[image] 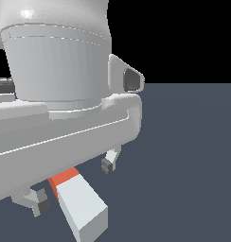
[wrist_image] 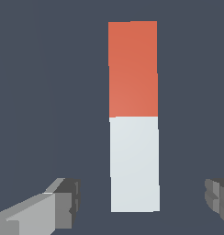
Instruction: Insert the peg into the horizontal hole in a box.
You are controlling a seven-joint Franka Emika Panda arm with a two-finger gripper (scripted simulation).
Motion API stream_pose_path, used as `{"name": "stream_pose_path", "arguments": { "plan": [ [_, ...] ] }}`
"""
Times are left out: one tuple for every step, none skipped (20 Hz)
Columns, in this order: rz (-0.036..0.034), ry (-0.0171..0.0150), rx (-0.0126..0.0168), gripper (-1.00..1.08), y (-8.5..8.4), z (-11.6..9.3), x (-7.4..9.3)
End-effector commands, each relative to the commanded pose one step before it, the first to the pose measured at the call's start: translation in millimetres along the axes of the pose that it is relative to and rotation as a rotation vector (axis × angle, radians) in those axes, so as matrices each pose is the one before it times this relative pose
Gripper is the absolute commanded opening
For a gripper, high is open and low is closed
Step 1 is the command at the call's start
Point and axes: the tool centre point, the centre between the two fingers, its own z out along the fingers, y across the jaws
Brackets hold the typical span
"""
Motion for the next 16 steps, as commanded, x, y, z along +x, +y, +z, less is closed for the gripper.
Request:
{"name": "stream_pose_path", "arguments": {
  "plan": [
    [-0.01309, 0.00021, -0.00036, 1.00, -0.85, 1.69, -1.97],
    [-0.00218, 0.00008, 0.00008, 1.00, -0.13, 0.32, -0.44],
    [-0.00119, 0.00003, 0.00011, 1.00, 0.04, 0.16, -0.27],
    [0.00000, 0.00000, 0.00000, 1.00, -0.03, -0.01, -0.17],
    [0.00322, 0.00016, 0.00027, 1.00, -0.17, -0.18, 0.48],
    [0.00000, 0.00000, 0.00000, 1.00, -0.01, 0.33, 0.00],
    [0.00000, 0.00000, 0.00000, 1.00, -0.04, 1.00, -0.01],
    [0.00000, 0.00000, 0.00000, 1.00, -0.07, 1.66, -0.01],
    [0.00000, 0.00000, 0.00000, 1.00, -0.10, 2.32, -0.02],
    [-0.00069, -0.00004, -0.00001, 1.00, 0.22, 2.95, 0.20],
    [0.00000, 0.00000, 0.00000, 1.00, -0.17, 3.62, -0.01],
    [-0.00069, -0.00003, -0.00001, 1.00, 0.15, 4.24, 0.21],
    [0.00000, 0.00000, 0.00000, 1.00, -0.24, 4.88, 0.01],
    [-0.00069, -0.00003, -0.00001, 1.00, 0.08, 5.45, 0.22],
    [0.00000, 0.00000, 0.00000, 1.00, -0.25, 5.39, -0.01],
    [-0.00069, -0.00003, -0.00001, 1.00, 0.16, 4.65, 0.17]
  ]
}}
